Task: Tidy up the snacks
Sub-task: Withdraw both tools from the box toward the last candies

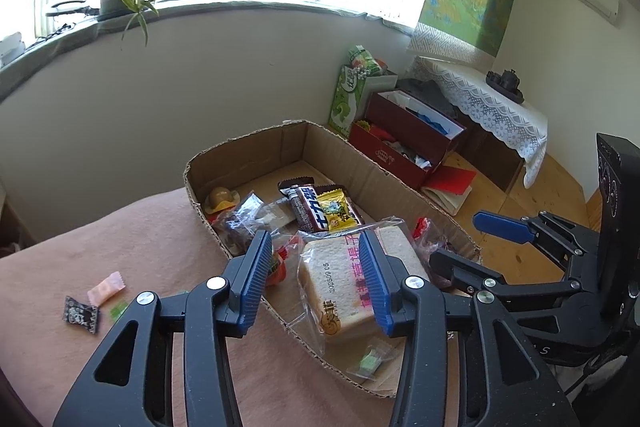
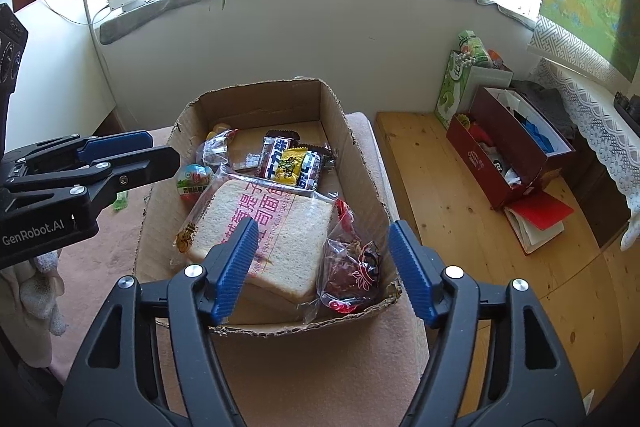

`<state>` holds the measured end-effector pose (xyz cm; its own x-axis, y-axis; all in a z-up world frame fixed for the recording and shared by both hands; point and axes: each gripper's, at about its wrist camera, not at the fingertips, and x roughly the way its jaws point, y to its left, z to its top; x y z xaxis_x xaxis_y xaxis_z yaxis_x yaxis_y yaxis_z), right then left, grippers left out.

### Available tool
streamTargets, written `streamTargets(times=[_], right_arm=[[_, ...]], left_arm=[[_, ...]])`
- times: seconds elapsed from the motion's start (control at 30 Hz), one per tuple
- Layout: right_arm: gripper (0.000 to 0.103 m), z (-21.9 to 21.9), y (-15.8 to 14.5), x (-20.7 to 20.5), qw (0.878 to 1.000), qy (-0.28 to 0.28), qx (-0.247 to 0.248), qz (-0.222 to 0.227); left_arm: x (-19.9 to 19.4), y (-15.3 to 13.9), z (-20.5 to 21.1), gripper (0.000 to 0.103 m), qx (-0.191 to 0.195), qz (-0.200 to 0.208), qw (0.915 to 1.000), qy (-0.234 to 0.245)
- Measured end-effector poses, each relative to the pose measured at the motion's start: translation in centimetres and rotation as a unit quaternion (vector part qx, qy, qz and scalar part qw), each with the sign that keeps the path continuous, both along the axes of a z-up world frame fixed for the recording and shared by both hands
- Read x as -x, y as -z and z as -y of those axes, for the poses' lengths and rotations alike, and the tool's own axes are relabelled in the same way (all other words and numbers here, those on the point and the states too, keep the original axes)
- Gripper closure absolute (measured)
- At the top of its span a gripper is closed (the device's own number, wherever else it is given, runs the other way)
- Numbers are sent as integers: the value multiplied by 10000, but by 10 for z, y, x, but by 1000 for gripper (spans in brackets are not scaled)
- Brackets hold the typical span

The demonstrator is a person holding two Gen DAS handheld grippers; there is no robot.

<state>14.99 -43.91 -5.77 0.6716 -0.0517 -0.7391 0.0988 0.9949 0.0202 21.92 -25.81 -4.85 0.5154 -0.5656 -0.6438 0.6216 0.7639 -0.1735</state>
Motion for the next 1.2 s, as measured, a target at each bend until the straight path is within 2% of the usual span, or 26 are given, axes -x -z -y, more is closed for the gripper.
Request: streamTargets(times=[0.37,0.63,0.97,1.2], right_arm=[[28,-19,-11,14,9999,-80,-17,118],[28,-53,-20,29,9977,-395,-398,378],[28,-123,-16,24,9904,-1142,-698,348],[28,-169,1,0,9860,-1500,-726,105]], left_arm=[[12,-12,-29,59,60,164,9997,-157],[4,-16,-96,59,103,174,9973,-713],[-16,-1,-181,59,151,-48,9891,-1463],[-32,20,-209,59,185,-317,9862,-1616]])
